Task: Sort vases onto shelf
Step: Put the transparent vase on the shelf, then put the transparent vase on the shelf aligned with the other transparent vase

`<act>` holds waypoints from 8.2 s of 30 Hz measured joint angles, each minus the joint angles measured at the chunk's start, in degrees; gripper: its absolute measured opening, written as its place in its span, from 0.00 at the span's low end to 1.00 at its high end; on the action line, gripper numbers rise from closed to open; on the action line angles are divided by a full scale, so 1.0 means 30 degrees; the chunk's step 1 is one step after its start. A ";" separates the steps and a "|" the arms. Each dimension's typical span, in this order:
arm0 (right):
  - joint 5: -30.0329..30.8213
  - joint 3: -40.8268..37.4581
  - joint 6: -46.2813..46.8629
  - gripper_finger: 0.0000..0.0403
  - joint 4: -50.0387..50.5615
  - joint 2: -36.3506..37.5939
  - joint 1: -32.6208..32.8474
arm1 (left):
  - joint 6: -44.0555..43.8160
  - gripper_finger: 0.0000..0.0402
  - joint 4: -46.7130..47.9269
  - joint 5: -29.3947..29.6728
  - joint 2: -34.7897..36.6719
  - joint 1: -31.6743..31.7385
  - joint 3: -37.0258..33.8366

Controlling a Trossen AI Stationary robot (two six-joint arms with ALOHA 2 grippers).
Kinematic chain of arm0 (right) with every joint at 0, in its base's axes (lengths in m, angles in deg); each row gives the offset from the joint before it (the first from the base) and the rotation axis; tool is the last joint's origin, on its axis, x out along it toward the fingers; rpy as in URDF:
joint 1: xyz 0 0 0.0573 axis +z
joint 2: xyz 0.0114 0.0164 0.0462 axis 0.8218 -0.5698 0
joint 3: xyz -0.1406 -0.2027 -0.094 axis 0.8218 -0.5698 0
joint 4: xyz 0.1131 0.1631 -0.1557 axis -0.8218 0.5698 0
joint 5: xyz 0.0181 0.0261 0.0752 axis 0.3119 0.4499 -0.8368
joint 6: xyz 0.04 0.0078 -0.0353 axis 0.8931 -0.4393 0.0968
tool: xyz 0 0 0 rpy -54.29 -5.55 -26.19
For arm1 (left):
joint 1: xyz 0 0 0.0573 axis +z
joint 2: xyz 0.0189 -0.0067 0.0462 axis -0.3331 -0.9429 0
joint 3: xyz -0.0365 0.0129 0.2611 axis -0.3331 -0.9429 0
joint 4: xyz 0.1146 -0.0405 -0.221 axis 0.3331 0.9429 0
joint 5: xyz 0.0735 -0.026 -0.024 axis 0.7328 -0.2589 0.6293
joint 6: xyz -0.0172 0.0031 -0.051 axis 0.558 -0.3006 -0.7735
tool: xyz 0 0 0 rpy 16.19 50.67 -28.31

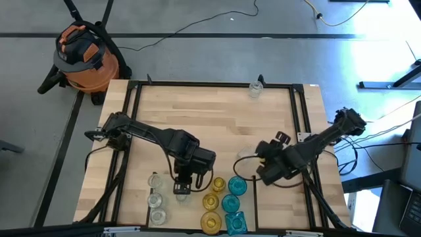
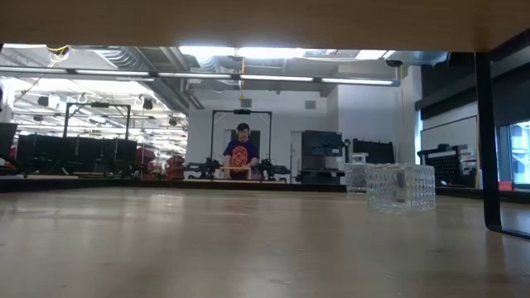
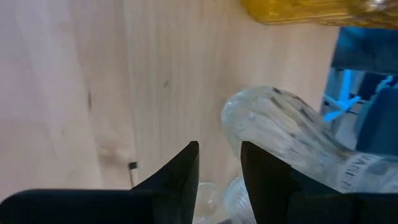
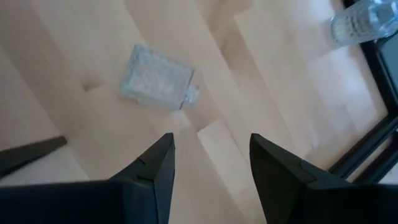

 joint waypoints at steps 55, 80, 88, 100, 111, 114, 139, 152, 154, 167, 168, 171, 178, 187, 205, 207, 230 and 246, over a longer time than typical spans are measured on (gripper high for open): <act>0.1244 0.0015 0.2477 0.41 -0.1218 0.4480 -0.0058 | -0.1948 0.28 -0.2298 -0.3562 -0.0124 -0.1330 -0.0007; 0.0768 0.0015 0.2475 0.41 -0.1770 0.4480 -0.0058 | -0.3323 0.28 -0.3960 -0.4206 -0.0124 -0.1858 -0.0007; 0.0764 0.0015 0.2469 0.41 -0.1770 0.4480 -0.0058 | -0.3522 0.28 -0.3967 -0.4640 -0.0124 -0.1858 -0.0007; 0.0800 0.0015 0.2469 0.41 -0.1770 0.4480 -0.0055 | -0.3587 0.28 -0.4525 -0.5445 -0.0124 -0.2040 -0.0007; 0.0786 0.0015 0.2469 0.41 -0.1778 0.4480 -0.0051 | -0.3225 0.28 -0.4885 -0.5484 -0.0124 -0.2033 -0.0007; 0.0786 0.0015 0.2469 0.41 -0.1778 0.4480 -0.0051 | -0.3070 0.28 -0.4878 -0.5012 -0.0124 -0.2033 -0.0007; 0.0560 0.0015 0.2462 0.41 -0.1829 0.4477 -0.0051 | -0.2527 0.28 -0.6124 -0.5115 -0.0146 -0.1736 -0.1362; 0.0768 0.0022 0.0561 0.41 -0.3750 0.4474 -0.0090 | -0.1911 0.28 -0.5984 -0.0526 0.2450 0.0959 0.0736; 0.0749 0.0022 -0.1057 0.41 -0.4414 0.4473 -0.0419 | -0.1897 0.28 -0.5927 0.1352 0.3523 0.1381 0.1170; -0.3411 -0.1296 -0.2080 0.42 -0.4672 0.4480 -0.7147 | -0.1890 0.28 -0.0624 1.1307 0.9721 0.2004 0.1246; -0.4441 -0.1898 -0.2077 0.42 -0.4980 0.4487 -0.7991 | -0.1890 0.28 -0.0080 1.1969 1.0027 0.2004 0.1246; -0.8286 -0.4208 -0.2108 0.42 -0.6969 0.4443 -1.0461 | -0.1890 0.28 0.1043 1.4225 1.0653 0.2004 0.1246; -1.1566 -0.8043 -0.1756 0.42 -1.2926 0.4443 -1.3167 | -0.0419 0.28 0.1524 1.4988 1.1400 0.3325 0.1239; -1.2261 -0.9031 -0.1529 0.61 -1.3355 0.3686 -1.3828 | 0.2506 0.28 0.2014 1.3238 1.1453 0.5993 0.1239; -1.8268 -1.0010 -0.3251 0.66 -1.6805 -0.0544 -1.3821 | 0.3354 0.28 0.2087 1.0783 1.1438 0.7592 0.1231; -1.8421 -1.0010 -0.3463 0.66 -1.6825 -0.0562 -1.3814 | 0.3125 0.28 0.2088 1.0765 1.1438 0.7592 0.1231; -2.0218 -1.0018 -0.4052 0.34 -1.7719 -0.0562 -1.3792 | 0.2431 0.28 0.2099 1.0281 1.1438 0.7584 0.1231; -1.8038 -1.0018 -0.3434 0.09 -1.7493 -0.0533 -1.3818 | 0.2424 0.28 0.2095 0.9793 1.1403 0.7570 0.1231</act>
